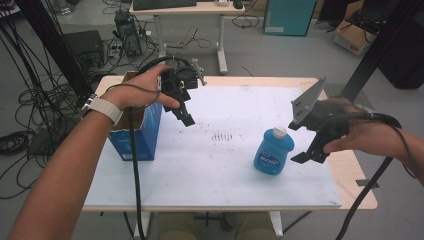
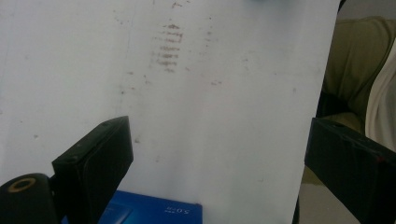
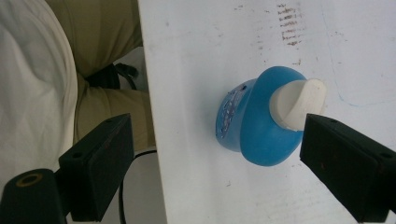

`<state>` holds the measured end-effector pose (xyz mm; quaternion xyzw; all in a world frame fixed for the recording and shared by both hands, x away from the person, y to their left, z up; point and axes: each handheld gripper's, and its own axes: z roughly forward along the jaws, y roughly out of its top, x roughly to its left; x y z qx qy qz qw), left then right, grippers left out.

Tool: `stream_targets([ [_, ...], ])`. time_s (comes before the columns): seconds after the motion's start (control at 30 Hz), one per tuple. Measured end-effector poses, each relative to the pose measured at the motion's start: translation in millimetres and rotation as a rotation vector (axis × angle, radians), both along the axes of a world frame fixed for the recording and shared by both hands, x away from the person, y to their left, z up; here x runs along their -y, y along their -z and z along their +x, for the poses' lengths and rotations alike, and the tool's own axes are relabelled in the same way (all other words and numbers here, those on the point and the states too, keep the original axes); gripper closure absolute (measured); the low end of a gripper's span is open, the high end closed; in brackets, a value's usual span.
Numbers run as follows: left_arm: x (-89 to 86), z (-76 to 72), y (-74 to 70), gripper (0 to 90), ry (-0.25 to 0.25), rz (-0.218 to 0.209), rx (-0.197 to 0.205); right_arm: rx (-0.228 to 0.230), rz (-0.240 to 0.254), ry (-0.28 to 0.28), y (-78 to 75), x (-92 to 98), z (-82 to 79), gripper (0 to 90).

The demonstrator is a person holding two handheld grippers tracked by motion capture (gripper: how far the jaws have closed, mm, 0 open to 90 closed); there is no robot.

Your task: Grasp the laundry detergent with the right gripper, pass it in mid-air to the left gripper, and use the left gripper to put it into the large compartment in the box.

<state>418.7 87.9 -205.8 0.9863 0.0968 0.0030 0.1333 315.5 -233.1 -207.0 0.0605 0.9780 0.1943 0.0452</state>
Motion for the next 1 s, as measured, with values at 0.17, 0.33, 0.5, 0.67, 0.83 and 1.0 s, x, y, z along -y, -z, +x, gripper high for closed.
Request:
stream_targets([
  [0.17, 1.1, 0.2, -0.6, 8.1, 0.002, 0.002, 0.002, 0.003, -0.003, 0.006, -2.4, 0.2, 0.0, 9.9],
  [0.33, 3.7, -1.0, 0.3, 8.0, 0.007, 0.004, 0.003, 0.01, 0.0, 0.01, -5.4, 0.8, -1.1, 9.5],
  [0.5, 6.0, -1.0, -1.1, 8.0, 0.027, 0.021, 0.008, 0.02, -0.008, 0.015, -6.2, 1.0, -0.5, 9.2],
  [0.67, 5.7, -3.9, 0.0, 7.6, 0.007, 0.009, 0.011, 0.03, -0.006, 0.007, -8.5, 1.0, -0.7, 7.9],
  [0.83, 4.3, -5.1, -1.1, 7.6, 0.001, 0.01, 0.017, 0.056, -0.005, 0.014, -10.0, 0.3, -1.6, 4.8],
  [1.0, 3.2, -4.7, -1.4, 7.6, 0.001, 0.01, 0.02, 0.071, -0.005, 0.019, -12.2, 0.8, -1.2, 4.8],
])
